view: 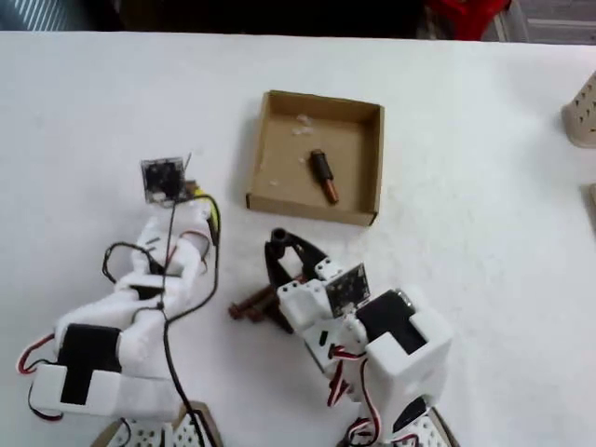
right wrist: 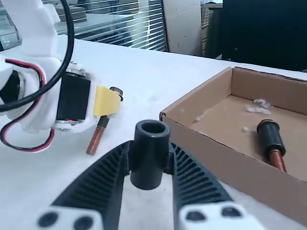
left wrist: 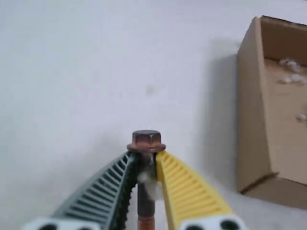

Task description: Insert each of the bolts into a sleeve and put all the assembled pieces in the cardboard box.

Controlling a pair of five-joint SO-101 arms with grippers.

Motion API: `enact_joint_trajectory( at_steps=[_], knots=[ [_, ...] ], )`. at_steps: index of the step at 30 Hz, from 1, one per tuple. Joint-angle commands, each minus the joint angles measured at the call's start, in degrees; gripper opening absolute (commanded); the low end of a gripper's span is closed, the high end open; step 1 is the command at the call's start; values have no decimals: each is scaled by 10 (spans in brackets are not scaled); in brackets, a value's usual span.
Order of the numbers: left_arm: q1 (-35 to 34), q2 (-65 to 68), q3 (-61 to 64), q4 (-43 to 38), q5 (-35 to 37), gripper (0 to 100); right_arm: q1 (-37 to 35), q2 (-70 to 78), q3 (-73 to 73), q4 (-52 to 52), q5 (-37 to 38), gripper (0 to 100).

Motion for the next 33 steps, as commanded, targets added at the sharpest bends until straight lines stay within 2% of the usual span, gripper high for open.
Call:
enact_joint_trajectory(
  at_steps=[1,4,16,33],
  knots=[
    [26,-80,40,-81,-18,23,-6,0,4,2,-2,17],
    [34,-160,80,-99,-14,23,-6,0,4,2,-2,17],
    [80,-524,213,-89,-14,22,-6,0,4,2,-2,17],
    [167,-982,217,363,-13,22,-6,0,3,2,-2,17]
  ],
)
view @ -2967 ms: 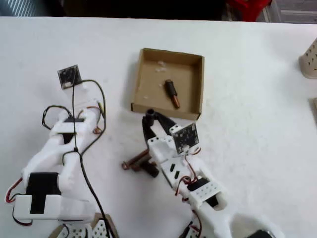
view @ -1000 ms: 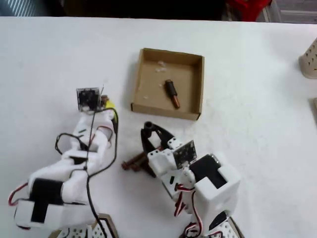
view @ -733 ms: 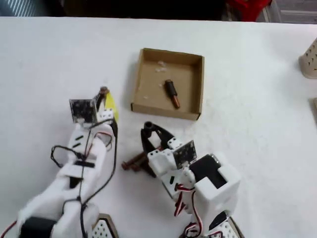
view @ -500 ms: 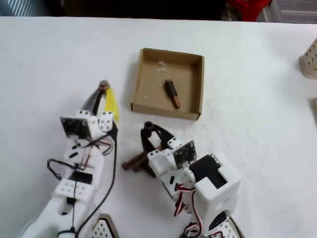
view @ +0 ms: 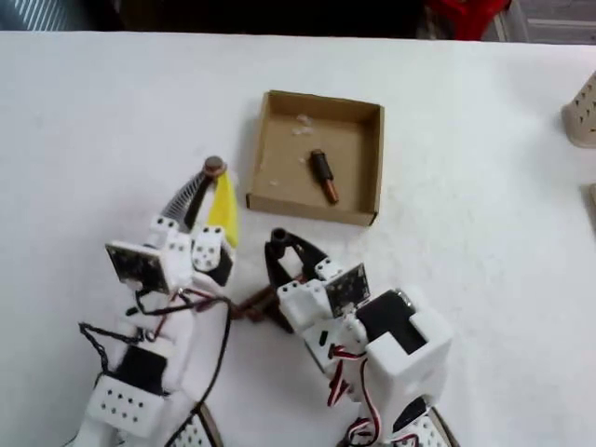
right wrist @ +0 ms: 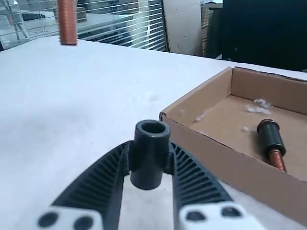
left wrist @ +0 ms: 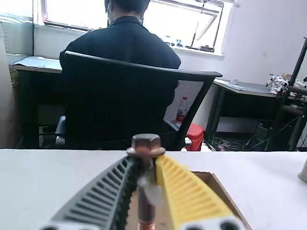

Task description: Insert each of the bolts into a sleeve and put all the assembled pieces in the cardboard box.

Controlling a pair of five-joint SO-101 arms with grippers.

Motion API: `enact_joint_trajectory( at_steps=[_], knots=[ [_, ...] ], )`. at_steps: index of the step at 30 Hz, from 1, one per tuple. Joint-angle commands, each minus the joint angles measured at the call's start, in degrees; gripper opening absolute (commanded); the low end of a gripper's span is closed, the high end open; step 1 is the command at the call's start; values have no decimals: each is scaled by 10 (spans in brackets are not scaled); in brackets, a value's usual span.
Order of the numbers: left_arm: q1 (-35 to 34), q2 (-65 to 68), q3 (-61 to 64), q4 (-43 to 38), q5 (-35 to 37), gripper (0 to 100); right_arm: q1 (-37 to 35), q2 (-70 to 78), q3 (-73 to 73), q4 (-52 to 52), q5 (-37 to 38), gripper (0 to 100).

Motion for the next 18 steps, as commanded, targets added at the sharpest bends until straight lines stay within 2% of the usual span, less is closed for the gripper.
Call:
enact_joint_trajectory(
  at_steps=[1,4,15,18],
  knots=[
    [31,-149,-10,121,2,22,-6,0,3,2,-2,17],
    [43,-173,-24,170,36,22,-6,0,3,2,-2,17],
    [44,-162,-39,138,47,22,-3,0,3,13,-2,17],
    [75,-162,-41,141,47,22,-3,0,3,13,-2,17]
  ],
)
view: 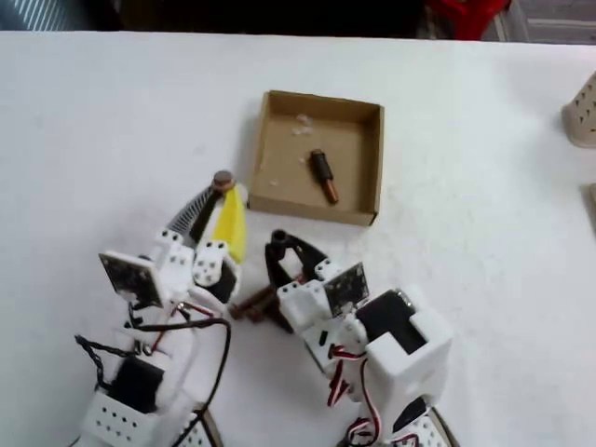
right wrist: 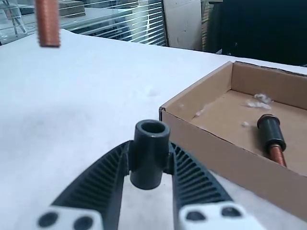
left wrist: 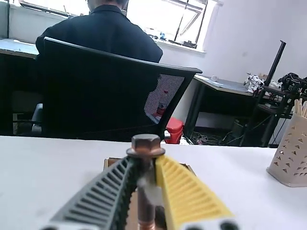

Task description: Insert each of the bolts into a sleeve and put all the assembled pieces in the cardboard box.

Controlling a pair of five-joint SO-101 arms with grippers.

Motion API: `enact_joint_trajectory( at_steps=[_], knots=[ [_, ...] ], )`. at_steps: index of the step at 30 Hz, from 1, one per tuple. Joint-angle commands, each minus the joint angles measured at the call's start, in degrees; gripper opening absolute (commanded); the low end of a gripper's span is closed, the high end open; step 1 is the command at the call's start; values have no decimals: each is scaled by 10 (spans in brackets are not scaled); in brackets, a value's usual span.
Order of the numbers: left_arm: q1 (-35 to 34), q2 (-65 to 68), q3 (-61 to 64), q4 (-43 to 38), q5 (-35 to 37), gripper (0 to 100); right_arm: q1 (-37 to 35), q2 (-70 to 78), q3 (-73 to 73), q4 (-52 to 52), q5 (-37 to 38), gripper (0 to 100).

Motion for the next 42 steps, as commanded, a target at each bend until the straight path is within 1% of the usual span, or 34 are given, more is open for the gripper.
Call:
enact_joint_trajectory(
  at_steps=[1,5,9,12,16,21,25,27,30,34,37,39,42],
  knots=[
    [54,-12,-40,-23,5,22,-3,0,3,0,-2,17],
    [103,-12,-18,-30,2,22,-3,0,3,0,-2,17],
    [104,-11,18,-78,2,22,-7,0,3,-2,-4,17],
    [104,-11,26,-84,2,22,-7,-1,3,-3,-4,18],
    [93,-10,26,-89,2,22,-7,-4,4,-3,-6,18],
    [51,-8,26,-134,1,22,-13,-4,4,-3,-6,18],
    [49,-3,27,-136,1,22,-15,-1,4,-3,-6,18],
    [48,20,23,-144,1,22,-15,-1,4,-3,-6,18],
    [47,84,13,-201,1,22,-15,-1,4,-3,-6,18],
    [29,215,-41,-264,4,22,-15,-1,4,-3,-5,18],
    [31,295,-69,-302,5,22,-14,-1,4,-3,-5,18],
    [38,326,-69,-331,5,22,-13,-1,4,-3,-5,18],
    [48,342,-57,-345,5,22,-13,-2,4,-3,-5,18]
  ],
)
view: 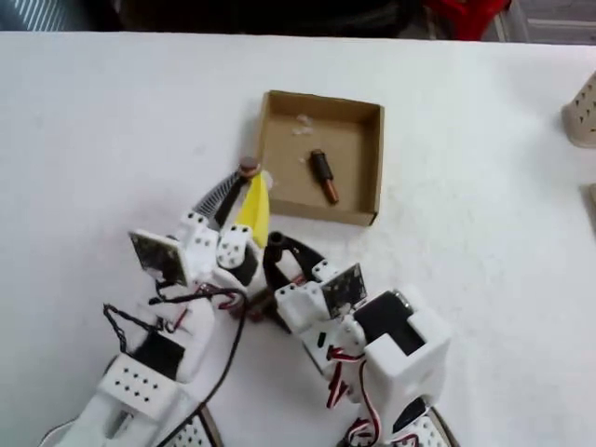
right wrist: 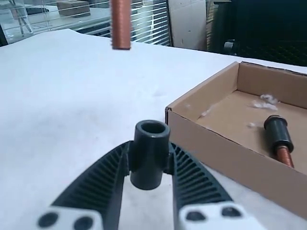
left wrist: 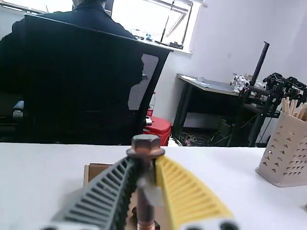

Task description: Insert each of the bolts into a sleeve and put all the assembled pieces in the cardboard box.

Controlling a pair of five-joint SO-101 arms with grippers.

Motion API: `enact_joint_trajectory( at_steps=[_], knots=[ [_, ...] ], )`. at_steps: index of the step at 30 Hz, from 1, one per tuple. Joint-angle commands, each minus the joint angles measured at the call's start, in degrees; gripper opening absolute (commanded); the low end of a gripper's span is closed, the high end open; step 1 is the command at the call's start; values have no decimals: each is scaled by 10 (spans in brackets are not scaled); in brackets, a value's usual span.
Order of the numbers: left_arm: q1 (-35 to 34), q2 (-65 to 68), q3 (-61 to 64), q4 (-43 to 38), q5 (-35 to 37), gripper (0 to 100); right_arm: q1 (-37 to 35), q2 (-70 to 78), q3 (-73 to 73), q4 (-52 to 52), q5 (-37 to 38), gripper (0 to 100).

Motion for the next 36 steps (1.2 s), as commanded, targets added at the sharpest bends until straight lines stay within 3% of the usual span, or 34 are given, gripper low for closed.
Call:
enact_joint_trajectory(
  at_steps=[1,36],
  knots=[
    [16,25,-23,-39,5,22,-2,-2,4,-3,-5,18],
    [34,29,40,-55,4,22,-29,-5,4,-44,-6,18]
  ],
)
